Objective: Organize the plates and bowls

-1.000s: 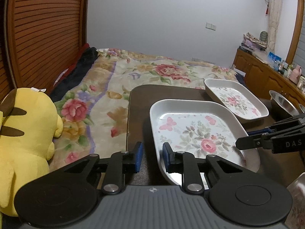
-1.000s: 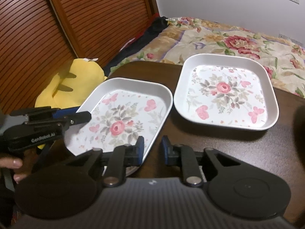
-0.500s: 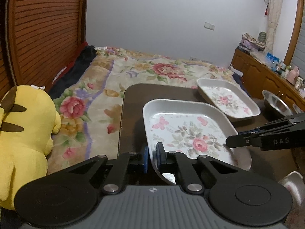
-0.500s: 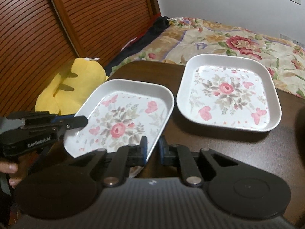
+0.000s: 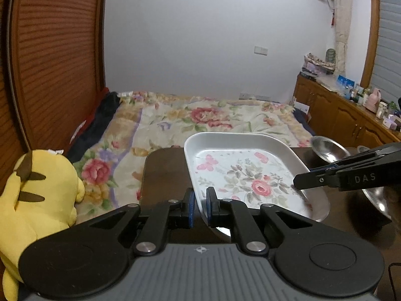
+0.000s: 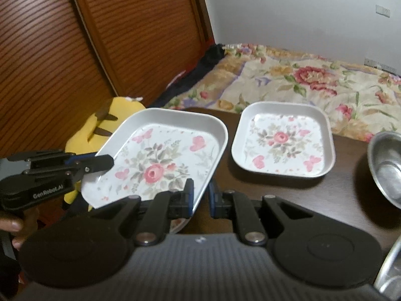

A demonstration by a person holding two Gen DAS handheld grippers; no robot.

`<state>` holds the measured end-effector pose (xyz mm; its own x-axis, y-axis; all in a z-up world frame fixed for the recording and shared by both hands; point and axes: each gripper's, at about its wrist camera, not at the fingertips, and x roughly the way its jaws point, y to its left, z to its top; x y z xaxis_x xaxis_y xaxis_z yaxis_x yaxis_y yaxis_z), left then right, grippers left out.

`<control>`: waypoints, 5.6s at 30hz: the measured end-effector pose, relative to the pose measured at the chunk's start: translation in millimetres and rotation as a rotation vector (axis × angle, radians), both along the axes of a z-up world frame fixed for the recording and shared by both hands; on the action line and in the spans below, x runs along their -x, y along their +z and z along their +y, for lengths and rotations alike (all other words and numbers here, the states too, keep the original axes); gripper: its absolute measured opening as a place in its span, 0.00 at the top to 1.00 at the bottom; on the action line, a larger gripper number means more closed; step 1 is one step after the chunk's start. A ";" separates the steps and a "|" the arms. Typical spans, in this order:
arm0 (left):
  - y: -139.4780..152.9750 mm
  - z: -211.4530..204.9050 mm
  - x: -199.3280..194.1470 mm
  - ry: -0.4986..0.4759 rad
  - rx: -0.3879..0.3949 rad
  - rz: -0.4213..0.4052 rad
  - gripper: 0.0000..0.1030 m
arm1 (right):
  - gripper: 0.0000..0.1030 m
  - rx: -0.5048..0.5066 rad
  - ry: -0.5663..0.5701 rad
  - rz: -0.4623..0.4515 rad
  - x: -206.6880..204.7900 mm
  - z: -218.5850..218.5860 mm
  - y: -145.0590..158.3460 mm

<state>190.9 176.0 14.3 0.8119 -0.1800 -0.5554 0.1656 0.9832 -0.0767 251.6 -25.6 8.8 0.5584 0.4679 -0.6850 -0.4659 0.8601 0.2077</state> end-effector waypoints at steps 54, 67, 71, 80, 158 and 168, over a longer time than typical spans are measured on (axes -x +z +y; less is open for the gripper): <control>-29.7 -83.6 108.4 -0.150 -0.061 0.063 0.87 | 0.89 -0.027 -0.022 -0.012 114.9 -101.3 -26.0; -40.6 -83.6 115.3 -0.156 -0.040 0.085 0.87 | 0.89 -0.049 -0.033 0.010 131.8 -106.0 -39.8; -45.2 -87.2 114.4 -0.163 -0.053 0.090 0.87 | 0.89 -0.048 -0.046 0.003 135.1 -109.0 -43.0; -51.8 -93.5 113.3 -0.153 -0.112 0.076 0.87 | 0.89 -0.037 -0.068 -0.001 137.8 -107.7 -50.1; 16.1 -105.2 51.5 -0.134 -0.068 -0.098 0.75 | 0.88 -0.056 -0.139 -0.326 127.6 -125.7 36.3; 3.6 -94.0 -8.5 -0.097 -0.080 -0.057 0.74 | 0.84 -0.001 -0.086 -0.294 72.1 -114.2 41.9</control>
<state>199.3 81.9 17.9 0.8231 -0.2166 -0.5249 0.2624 0.9649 0.0132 179.5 -139.7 50.7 0.7702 0.4111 -0.4877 -0.4320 0.8987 0.0754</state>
